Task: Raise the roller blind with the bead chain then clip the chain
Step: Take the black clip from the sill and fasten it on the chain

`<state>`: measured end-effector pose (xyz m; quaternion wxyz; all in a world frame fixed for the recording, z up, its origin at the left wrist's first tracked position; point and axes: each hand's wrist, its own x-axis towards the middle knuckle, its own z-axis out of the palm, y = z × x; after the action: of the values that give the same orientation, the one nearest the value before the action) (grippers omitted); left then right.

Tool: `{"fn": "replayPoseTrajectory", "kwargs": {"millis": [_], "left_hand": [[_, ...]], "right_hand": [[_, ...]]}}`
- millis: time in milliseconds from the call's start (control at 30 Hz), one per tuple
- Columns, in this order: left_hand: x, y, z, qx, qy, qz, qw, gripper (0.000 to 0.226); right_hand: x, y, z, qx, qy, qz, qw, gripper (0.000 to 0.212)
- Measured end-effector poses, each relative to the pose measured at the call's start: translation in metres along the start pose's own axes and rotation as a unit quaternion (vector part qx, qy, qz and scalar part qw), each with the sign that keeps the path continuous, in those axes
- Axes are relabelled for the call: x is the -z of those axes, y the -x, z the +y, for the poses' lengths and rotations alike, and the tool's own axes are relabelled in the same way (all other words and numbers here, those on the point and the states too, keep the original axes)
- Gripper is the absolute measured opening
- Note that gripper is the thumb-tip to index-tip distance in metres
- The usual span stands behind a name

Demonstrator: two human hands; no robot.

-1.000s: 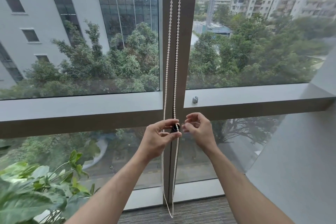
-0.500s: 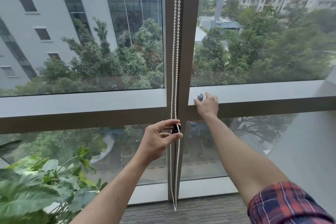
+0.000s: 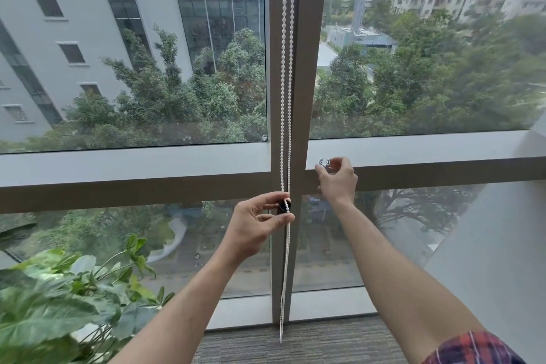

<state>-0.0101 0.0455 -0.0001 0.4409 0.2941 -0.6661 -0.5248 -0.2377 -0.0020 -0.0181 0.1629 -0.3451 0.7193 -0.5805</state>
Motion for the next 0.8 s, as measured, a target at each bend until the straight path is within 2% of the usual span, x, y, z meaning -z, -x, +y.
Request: {"fn": "replayPoseTrajectory", "kwargs": {"millis": [133, 233, 433, 600, 800], "left_hand": [[0.000, 0.000, -0.001, 0.002, 0.003, 0.002, 1.000, 0.038], [0.002, -0.002, -0.004, 0.001, 0.000, 0.003, 1.000, 0.037], [0.001, -0.004, -0.005, 0.002, -0.002, 0.003, 1.000, 0.038], [-0.002, -0.006, -0.002, -0.003, 0.005, -0.007, 1.000, 0.037], [-0.004, -0.006, 0.003, -0.019, 0.003, -0.027, 0.999, 0.035]], "right_hand": [[0.011, 0.036, -0.001, 0.012, -0.076, -0.027, 0.997, 0.022], [0.020, 0.061, -0.006, 0.033, -0.118, -0.092, 0.988, 0.017], [0.041, 0.097, -0.028, 0.115, -0.115, -0.223, 0.961, 0.017], [0.054, 0.108, -0.046, 0.171, -0.066, -0.210, 0.961, 0.021], [0.060, 0.109, -0.060, 0.240, 0.028, -0.195, 0.951, 0.013]]}}
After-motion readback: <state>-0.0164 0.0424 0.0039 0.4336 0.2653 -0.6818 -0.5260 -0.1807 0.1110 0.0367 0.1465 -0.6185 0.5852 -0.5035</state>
